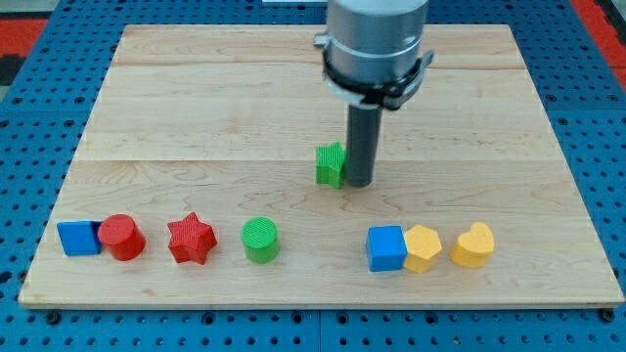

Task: Push the yellow hexagon diagonal bottom right to the green star

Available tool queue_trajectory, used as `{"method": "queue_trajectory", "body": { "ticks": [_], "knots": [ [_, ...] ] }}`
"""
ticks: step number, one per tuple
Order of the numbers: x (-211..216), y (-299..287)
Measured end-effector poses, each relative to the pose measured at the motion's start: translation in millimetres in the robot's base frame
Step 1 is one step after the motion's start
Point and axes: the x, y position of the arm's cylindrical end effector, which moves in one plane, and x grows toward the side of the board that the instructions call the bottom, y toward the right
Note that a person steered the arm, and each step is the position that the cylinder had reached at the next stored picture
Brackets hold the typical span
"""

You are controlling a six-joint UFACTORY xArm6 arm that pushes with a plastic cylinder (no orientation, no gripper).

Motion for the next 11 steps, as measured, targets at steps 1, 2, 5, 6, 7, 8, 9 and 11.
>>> {"method": "queue_trajectory", "body": {
  "ticks": [1, 2, 5, 6, 7, 8, 9, 11],
  "knots": [
    [-17.7, 2.6],
    [13.1, -41.4],
    [-10.1, 94.1],
    [27.1, 188.6],
    [93.6, 212.2],
    [125.6, 132.8],
    [112.7, 53.8],
    [71.0, 5.1]
  ]
}}
